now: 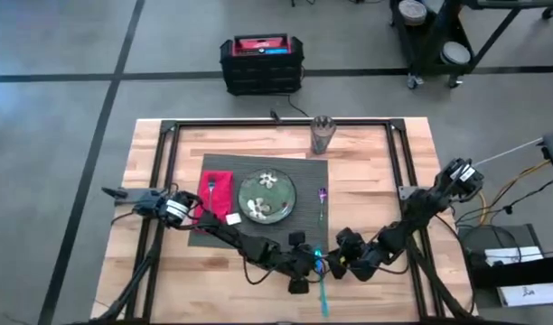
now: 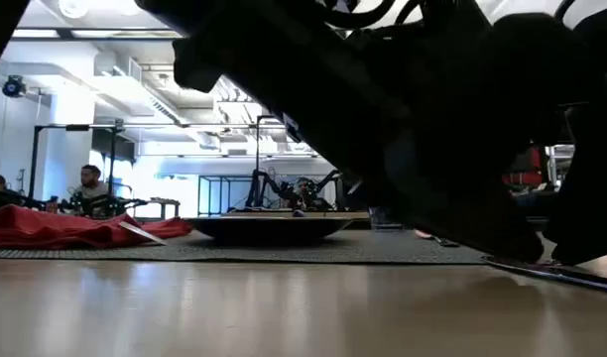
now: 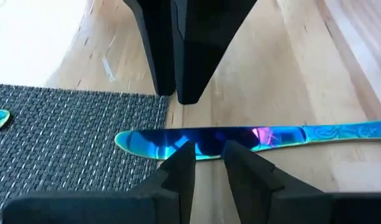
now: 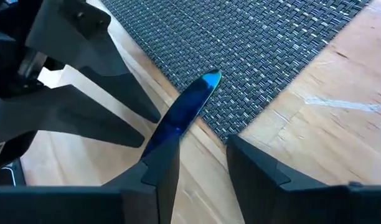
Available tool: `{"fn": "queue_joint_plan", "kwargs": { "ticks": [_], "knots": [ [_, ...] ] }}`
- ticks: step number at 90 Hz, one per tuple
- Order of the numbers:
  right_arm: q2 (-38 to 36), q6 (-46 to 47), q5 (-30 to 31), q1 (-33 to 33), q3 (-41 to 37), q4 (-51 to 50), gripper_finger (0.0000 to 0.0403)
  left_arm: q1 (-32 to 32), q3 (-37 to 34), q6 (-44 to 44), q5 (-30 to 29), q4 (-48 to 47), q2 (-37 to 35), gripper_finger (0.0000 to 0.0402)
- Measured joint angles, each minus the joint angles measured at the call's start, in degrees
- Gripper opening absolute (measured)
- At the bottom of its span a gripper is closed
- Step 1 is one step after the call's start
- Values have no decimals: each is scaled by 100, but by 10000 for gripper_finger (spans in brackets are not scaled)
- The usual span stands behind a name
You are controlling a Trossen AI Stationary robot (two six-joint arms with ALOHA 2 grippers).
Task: Set table place
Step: Put the blue table knife on the gray table mat to the left of the blue spoon
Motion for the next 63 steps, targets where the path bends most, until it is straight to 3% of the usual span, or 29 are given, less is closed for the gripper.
{"fn": "queue_joint_plan", "kwargs": {
  "ticks": [26,43,63],
  "knots": [
    [6,96,-48,4,0,182,142,2,7,-59,22,63,148,75],
    [477,49,-63,44,51,855,146,4,-3,-61,37,52,153,75],
    [925,250,-48,38,692,224,133,4,-26,-54,44,68,155,75]
  ]
}}
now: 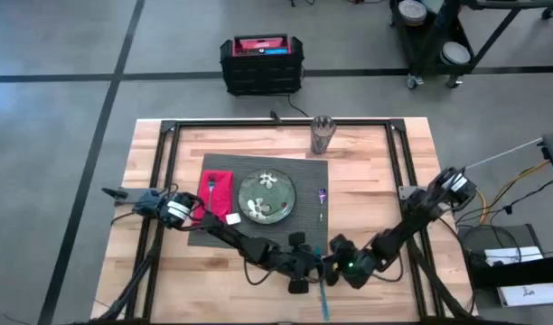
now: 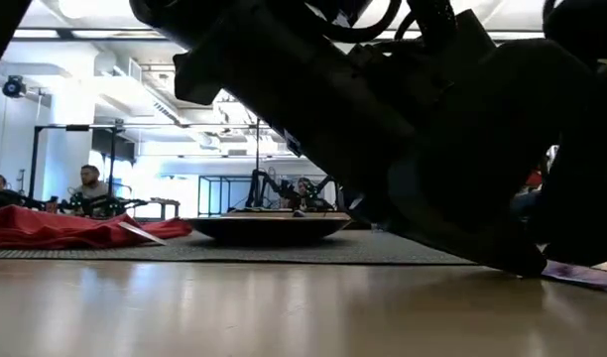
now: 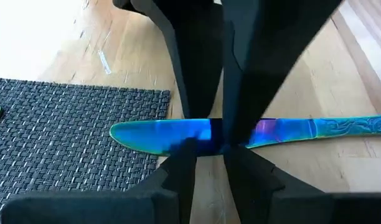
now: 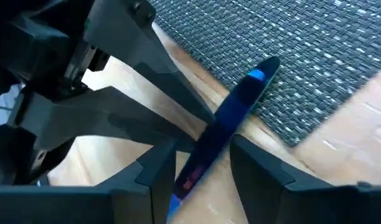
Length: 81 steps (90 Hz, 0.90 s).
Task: Set table place
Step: Put the blue table knife on the gray table mat to the left of the blue spoon
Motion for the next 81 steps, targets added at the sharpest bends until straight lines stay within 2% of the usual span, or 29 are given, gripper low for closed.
{"fn": "queue_joint_plan", "kwargs": {
  "ticks": [30,52,68,81],
  "knots": [
    [46,-87,232,-9,114,-37,99,0,-11,17,-2,56,9,75],
    [50,-354,356,-7,130,-113,11,0,-15,123,-7,89,11,75],
    [22,-356,456,73,136,-233,4,-33,17,244,35,6,-112,75],
    [-98,-481,470,105,122,-298,0,-66,18,571,68,-306,-588,75]
  ]
}}
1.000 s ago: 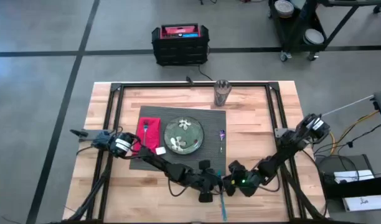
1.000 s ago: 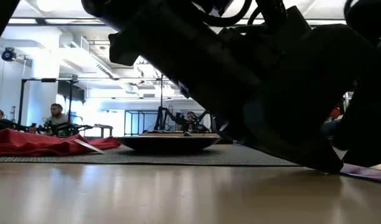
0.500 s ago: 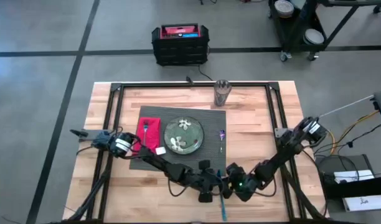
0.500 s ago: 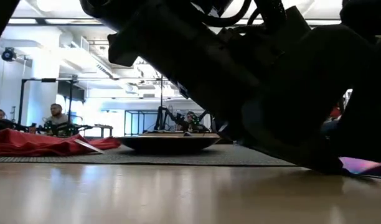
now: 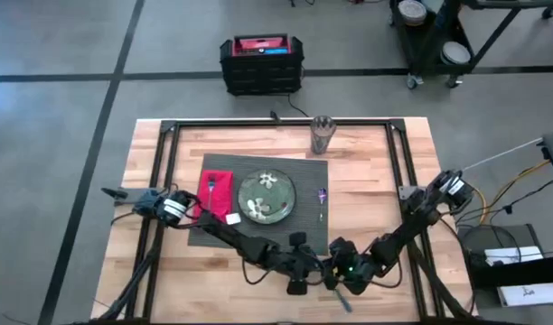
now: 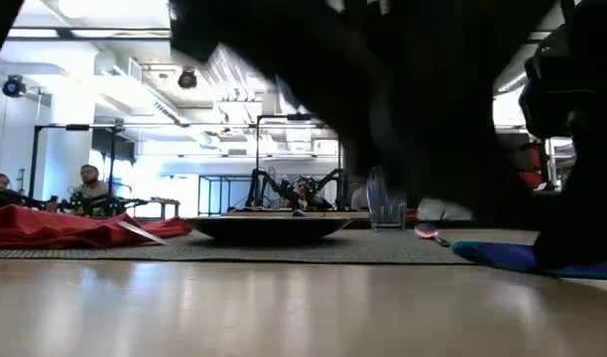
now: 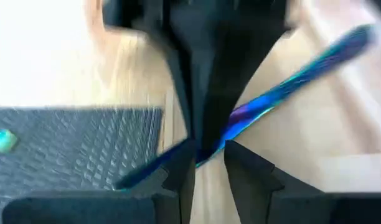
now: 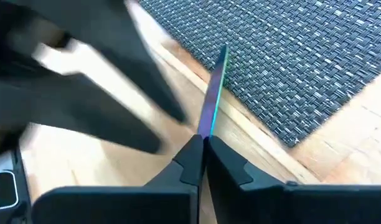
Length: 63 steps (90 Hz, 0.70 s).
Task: Set table place
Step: Put the blue table knife on the gray table mat to the left of the blue spoon
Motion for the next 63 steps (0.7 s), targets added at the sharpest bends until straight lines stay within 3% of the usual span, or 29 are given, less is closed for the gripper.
{"fn": "queue_joint_plan", "kwargs": {
  "ticks": [15,35,51,63],
  "knots": [
    [-268,-380,237,-9,32,-37,1,16,15,440,-210,-822,-666,75],
    [-565,-824,928,-117,173,-33,1,138,15,918,-919,-2438,-1745,75],
    [-836,-956,1762,-471,191,-23,1,194,-37,428,-1056,-4238,-2461,75],
    [-931,-1185,1802,-1079,195,93,0,55,-482,2,-1375,-4828,-2917,75]
  ]
}}
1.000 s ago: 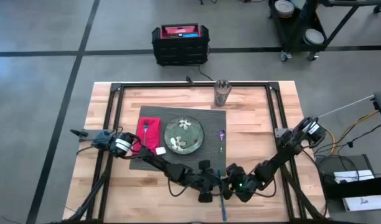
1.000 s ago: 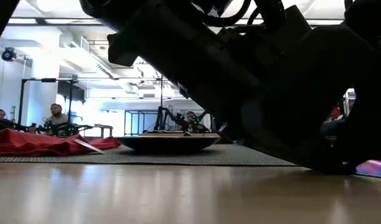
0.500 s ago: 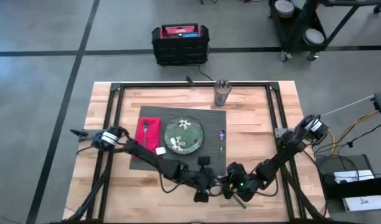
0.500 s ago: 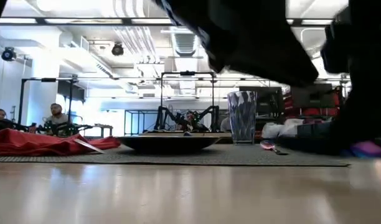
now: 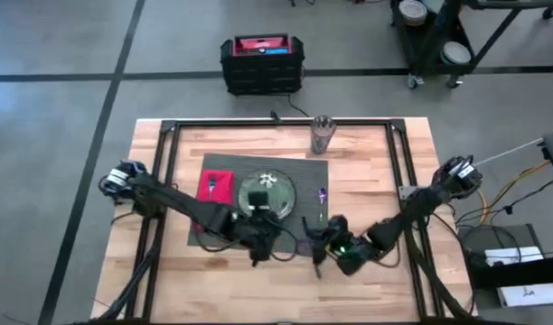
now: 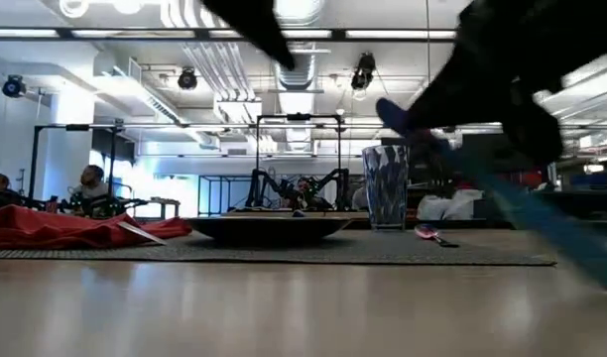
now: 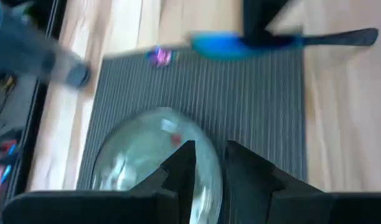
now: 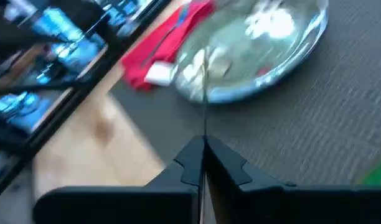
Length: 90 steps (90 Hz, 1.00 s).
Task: Set table place
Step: Put the blue table knife on the gray table mat to the left of the blue spoon
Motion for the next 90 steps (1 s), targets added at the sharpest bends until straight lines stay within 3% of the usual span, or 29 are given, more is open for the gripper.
{"fn": "queue_joint_plan", "kwargs": {
  "ticks": [10,26,40,74,90],
  "knots": [
    [-5,-55,-351,-571,0,99,0,-46,-800,-248,-87,304,-429,75],
    [-7,-48,-510,-1257,-2,61,0,-50,-2324,-570,-18,1656,-1029,75],
    [55,-16,-870,-1788,-2,83,0,-46,-3038,-719,181,2335,-1336,75],
    [740,433,-1317,-2375,-15,-246,1,-126,-3276,-1004,610,2459,-1511,75],
    [1142,758,-1244,-2444,-18,-252,1,-134,-3274,-1008,619,2477,-1513,75]
  ]
}}
